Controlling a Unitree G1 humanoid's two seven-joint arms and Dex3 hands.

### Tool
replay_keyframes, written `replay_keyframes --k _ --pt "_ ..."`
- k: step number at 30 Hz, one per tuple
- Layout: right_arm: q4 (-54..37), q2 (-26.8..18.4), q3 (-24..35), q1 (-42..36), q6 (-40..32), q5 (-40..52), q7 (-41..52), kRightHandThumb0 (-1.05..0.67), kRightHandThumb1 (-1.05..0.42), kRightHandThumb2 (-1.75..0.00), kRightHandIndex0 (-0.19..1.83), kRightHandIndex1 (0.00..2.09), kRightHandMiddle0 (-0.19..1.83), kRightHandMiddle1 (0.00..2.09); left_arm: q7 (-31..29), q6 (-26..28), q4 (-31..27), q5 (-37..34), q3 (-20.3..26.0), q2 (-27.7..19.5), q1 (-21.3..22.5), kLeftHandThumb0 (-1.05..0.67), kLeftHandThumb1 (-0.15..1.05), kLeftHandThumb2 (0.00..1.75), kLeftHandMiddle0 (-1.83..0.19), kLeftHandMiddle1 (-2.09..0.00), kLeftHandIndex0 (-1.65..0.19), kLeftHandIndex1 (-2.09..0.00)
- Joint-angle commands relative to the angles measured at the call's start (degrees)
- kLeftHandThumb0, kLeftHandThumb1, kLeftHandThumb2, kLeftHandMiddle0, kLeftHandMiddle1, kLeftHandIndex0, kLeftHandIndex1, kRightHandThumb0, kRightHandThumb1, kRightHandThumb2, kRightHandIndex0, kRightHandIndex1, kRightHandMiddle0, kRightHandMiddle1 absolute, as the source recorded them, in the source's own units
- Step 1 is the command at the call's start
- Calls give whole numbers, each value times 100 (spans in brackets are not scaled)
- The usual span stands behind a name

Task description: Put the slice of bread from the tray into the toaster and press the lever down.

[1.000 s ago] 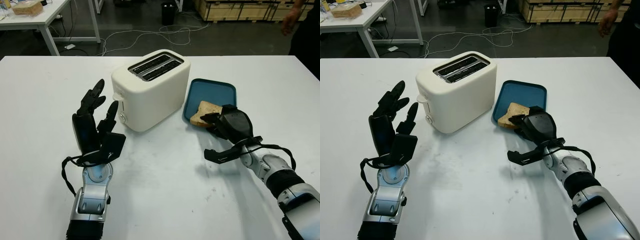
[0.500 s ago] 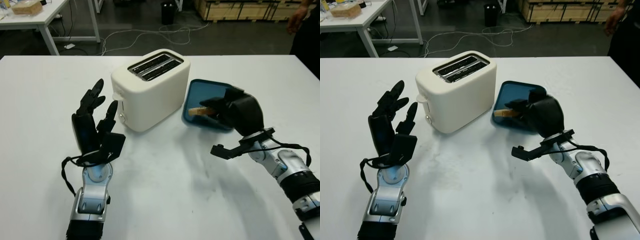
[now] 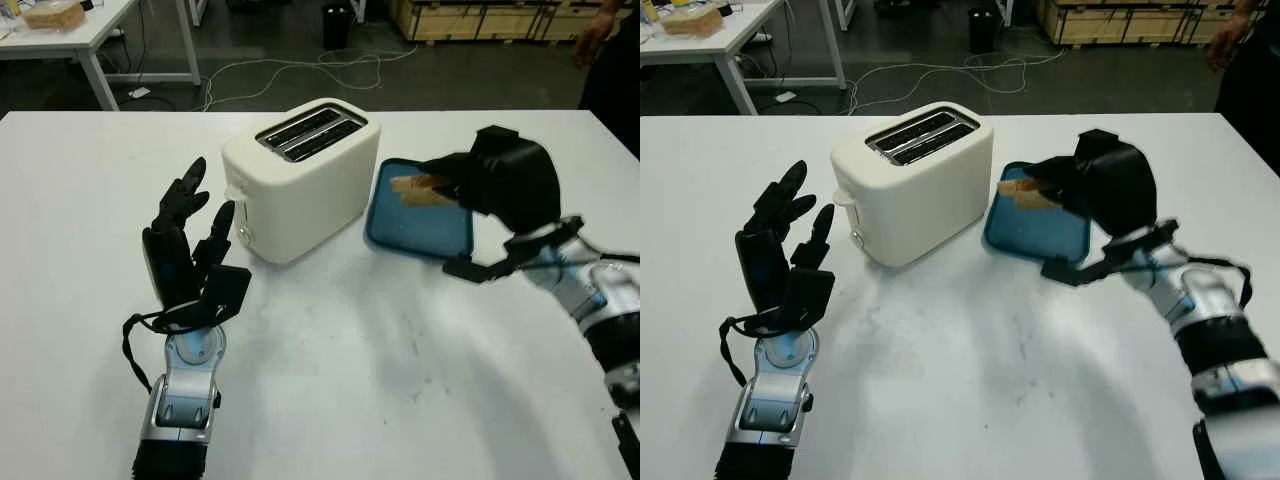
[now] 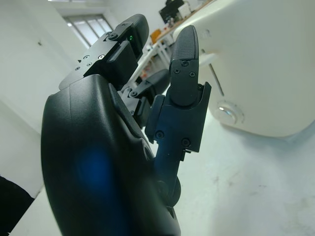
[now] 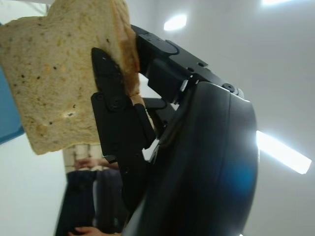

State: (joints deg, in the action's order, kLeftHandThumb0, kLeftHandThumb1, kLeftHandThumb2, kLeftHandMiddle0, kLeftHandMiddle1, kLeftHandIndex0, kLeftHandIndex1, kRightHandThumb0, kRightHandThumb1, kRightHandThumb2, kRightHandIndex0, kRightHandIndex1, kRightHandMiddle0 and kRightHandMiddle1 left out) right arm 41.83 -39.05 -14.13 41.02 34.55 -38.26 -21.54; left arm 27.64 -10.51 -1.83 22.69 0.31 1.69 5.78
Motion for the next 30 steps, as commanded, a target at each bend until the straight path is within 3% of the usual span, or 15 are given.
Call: replay_keyframes --k 1,4,9,13,18,21,22,23,26,30 --pt "577 3 118 566 366 520 656 -19 -84 0 93 111 119 1 54 -90 20 15 -3 14 26 -42 92 29 -51 -66 -66 0" --pt "1319 88 210 1161 636 995 1465 -17 -84 0 94 107 119 1 72 -49 0 41 -6 24 20 -43 92 28 -51 -66 -66 0" --pt "2352 302 552 2122 553 1785 2901 -1 -83 -1 119 41 116 0 93 -83 12 13 -1 36 17 -42 92 28 -51 -65 -66 0" --pt "2768 389 772 2644 502 2129 3559 2 -87 -1 126 27 117 1 92 -51 -16 23 -8 33 7 -42 92 28 -51 -65 -65 0" --pt "3076 509 1045 3288 58 2417 4323 -14 -92 -2 130 28 120 2 80 -68 0 -2 -2 20 13 -43 92 28 -52 -64 -66 0" --pt "3180 673 1258 3720 -349 2642 4772 -32 -90 -1 128 38 122 2 61 -48 -18 -31 -7 40 5 -43 92 27 -51 -64 -65 0" --pt "3193 746 1316 3871 -564 2714 4898 -37 -89 0 125 49 124 2 58 -42 -23 -37 -12 46 2 -43 92 27 -51 -64 -65 0" --pt "3196 806 1356 4001 -732 2762 4996 -42 -88 0 116 73 127 3 57 -39 -27 -40 -17 47 0 -42 92 27 -51 -64 -65 0" --pt "3179 924 1451 4248 -922 2868 5210 -44 -86 0 110 93 130 4 66 -37 -37 -19 -22 36 -4 -42 92 28 -51 -64 -65 0" --pt "3152 1094 1406 4606 -1017 2812 5120 -44 -86 -1 106 94 132 4 65 -79 -26 -59 2 29 -19 -42 92 27 -51 -64 -65 0"
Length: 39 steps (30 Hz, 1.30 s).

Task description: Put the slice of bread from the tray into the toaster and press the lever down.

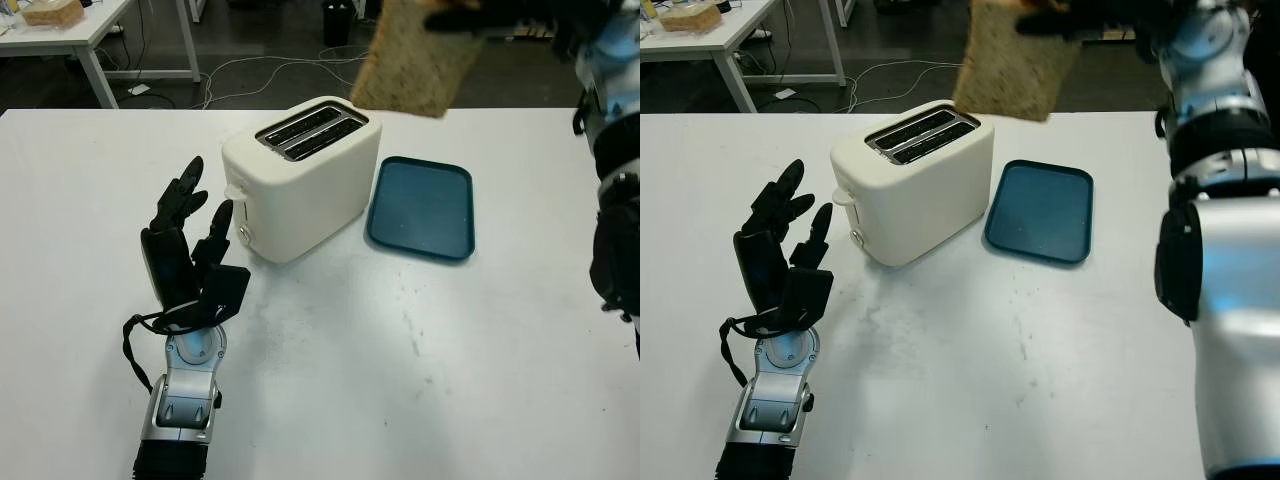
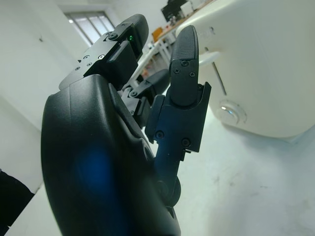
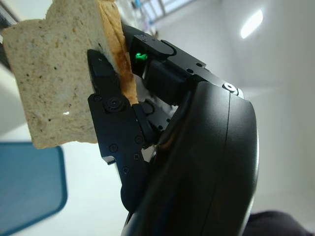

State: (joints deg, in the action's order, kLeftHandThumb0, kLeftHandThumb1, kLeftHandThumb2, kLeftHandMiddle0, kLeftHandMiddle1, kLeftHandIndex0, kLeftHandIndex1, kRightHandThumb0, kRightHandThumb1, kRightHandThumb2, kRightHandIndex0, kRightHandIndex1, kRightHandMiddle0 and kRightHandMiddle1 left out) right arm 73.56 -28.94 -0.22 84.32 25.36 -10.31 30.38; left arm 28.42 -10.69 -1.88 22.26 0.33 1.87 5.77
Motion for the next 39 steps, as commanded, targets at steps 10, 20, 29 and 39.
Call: replay_keyframes --k 10,20,29,39 --pt "85 645 -296 557 -172 -259 -284 -38 -89 -1 108 83 127 1 10 -66 -18 48 -7 -15 -19 -43 92 27 -52 -64 -66 0" --pt "173 1106 -976 585 -212 -1027 -853 -31 -92 -2 99 95 125 1 23 -77 -45 0 31 7 -22 -46 92 26 -52 -65 -66 -1" --pt "295 1317 -1431 417 -227 -1516 -1293 -31 -92 -3 96 94 123 0 -12 -71 -123 -71 96 13 -69 -47 92 27 -52 -64 -66 0" --pt "337 1295 -1795 362 -48 -1936 -1530 -30 -91 -3 93 104 124 1 18 -115 -129 -39 160 -8 -81 -45 92 24 -55 -62 -68 -1"
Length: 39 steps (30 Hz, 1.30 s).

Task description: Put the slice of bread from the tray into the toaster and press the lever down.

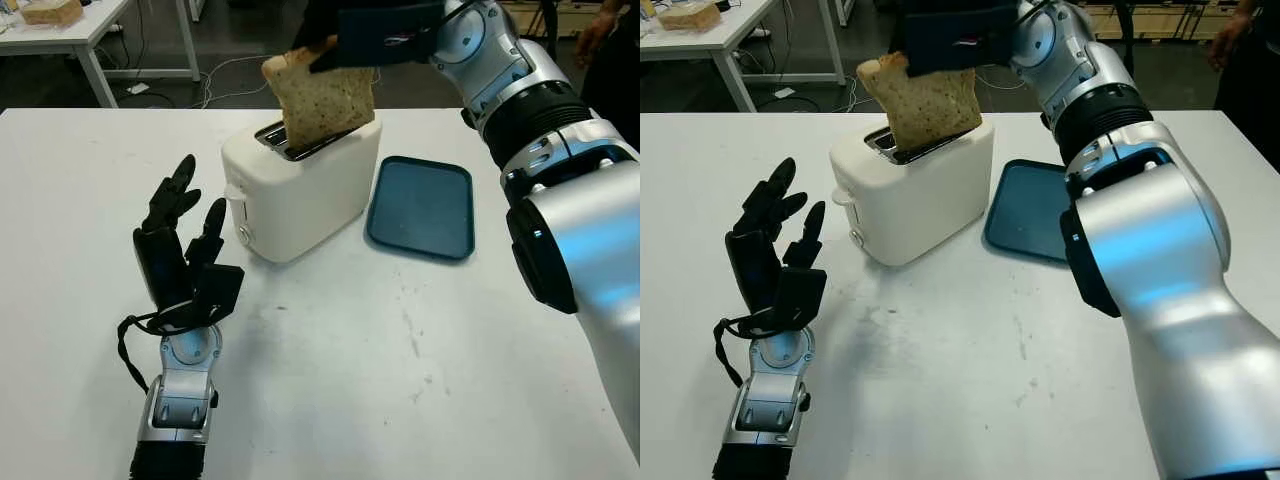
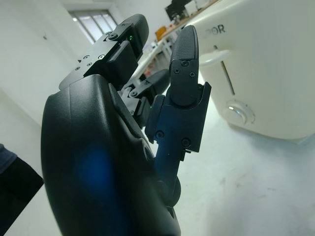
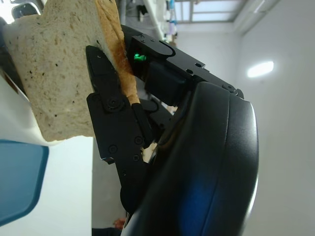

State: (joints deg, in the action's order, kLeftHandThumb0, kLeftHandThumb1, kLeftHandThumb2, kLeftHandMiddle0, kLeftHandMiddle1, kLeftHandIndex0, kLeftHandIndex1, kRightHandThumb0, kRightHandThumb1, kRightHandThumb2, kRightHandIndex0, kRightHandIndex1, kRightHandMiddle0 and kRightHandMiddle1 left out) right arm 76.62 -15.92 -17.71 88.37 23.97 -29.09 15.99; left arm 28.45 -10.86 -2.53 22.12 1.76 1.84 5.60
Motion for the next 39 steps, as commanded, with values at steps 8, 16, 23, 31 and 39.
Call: replay_keyframes --k 8,16,23,31,39 --pt "53 -145 -344 -78 252 -387 -305 -27 -90 -1 95 107 126 2 -7 -58 -80 -76 24 24 -87 -46 92 24 -55 -60 -67 -1" --pt "80 -136 -603 -213 332 -560 -402 -21 -90 -1 96 101 125 2 19 -28 -98 -68 -20 66 -80 -46 92 24 -56 -58 -68 -1" --pt "89 -9 -771 -414 585 -629 -394 -24 -90 0 94 88 121 0 94 -51 -73 -5 -22 79 -91 -45 92 23 -58 -57 -68 -1" --pt "103 288 -774 -734 859 -544 -327 -25 -90 -1 96 99 125 2 139 -65 -105 11 -25 94 -134 -45 92 23 -58 -56 -69 -1" --pt "66 588 -310 -819 829 -110 19 -26 -92 -2 89 106 123 2 163 -56 -116 5 -16 81 -133 -46 92 21 -60 -55 -70 -1"
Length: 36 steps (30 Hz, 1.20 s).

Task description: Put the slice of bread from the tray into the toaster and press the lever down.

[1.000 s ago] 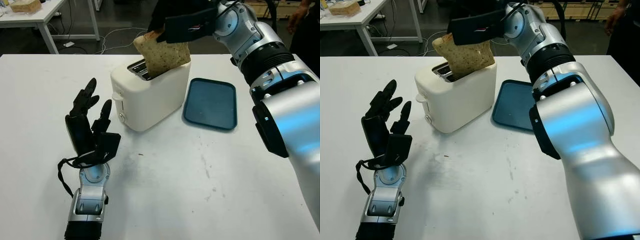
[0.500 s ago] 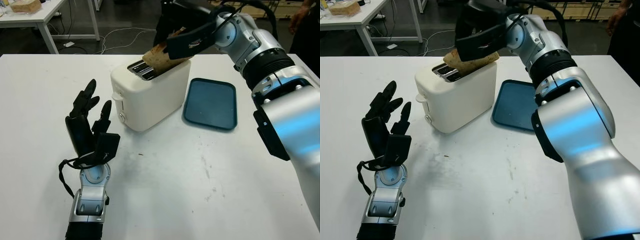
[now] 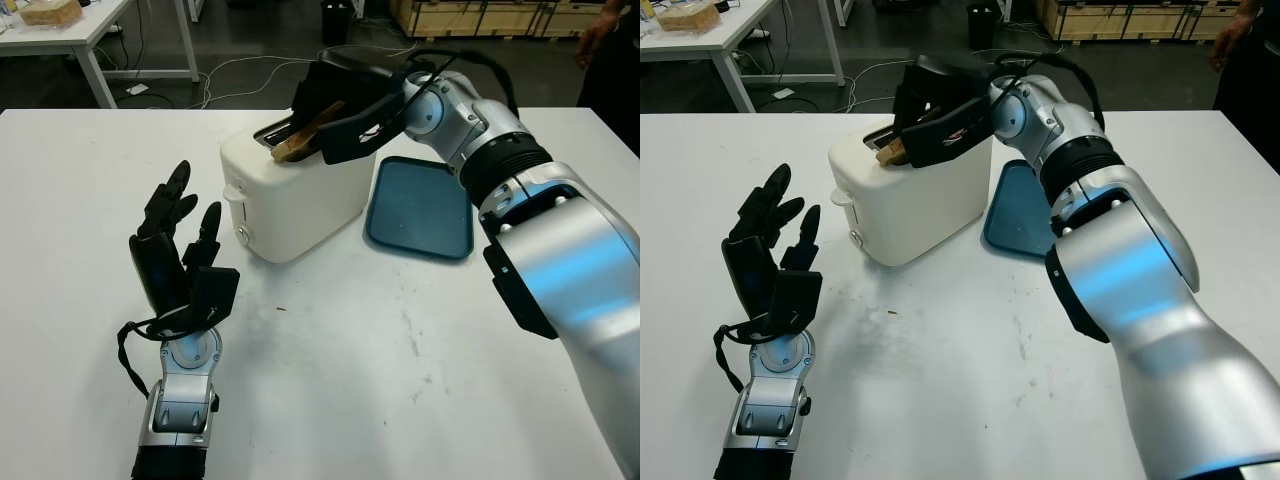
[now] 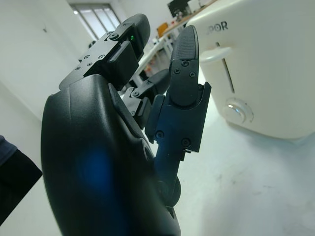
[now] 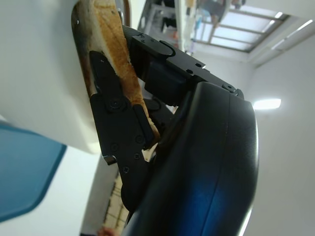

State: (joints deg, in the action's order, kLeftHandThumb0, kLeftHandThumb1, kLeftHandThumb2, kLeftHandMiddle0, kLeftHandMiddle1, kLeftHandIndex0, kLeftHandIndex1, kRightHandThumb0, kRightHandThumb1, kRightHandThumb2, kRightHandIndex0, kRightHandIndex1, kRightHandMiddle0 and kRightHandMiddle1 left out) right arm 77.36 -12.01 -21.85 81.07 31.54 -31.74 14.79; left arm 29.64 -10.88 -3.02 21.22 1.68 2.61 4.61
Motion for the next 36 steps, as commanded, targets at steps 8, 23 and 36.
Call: replay_keyframes --k 8,23,36 --pt "-54 257 461 -12 82 383 280 -25 -91 -4 86 102 123 2 9 -12 -96 61 -27 36 -53 -47 92 21 -60 -53 -69 -1" --pt "-27 23 934 433 -815 568 198 -37 -88 -4 66 92 103 0 9 -24 -74 124 -24 37 -62 -47 92 21 -62 -49 -69 0" --pt "17 -489 -173 270 -771 -489 -373 -67 -85 -2 20 48 57 0 -15 -48 -69 72 -24 49 -50 -47 92 20 -64 -47 -70 0"
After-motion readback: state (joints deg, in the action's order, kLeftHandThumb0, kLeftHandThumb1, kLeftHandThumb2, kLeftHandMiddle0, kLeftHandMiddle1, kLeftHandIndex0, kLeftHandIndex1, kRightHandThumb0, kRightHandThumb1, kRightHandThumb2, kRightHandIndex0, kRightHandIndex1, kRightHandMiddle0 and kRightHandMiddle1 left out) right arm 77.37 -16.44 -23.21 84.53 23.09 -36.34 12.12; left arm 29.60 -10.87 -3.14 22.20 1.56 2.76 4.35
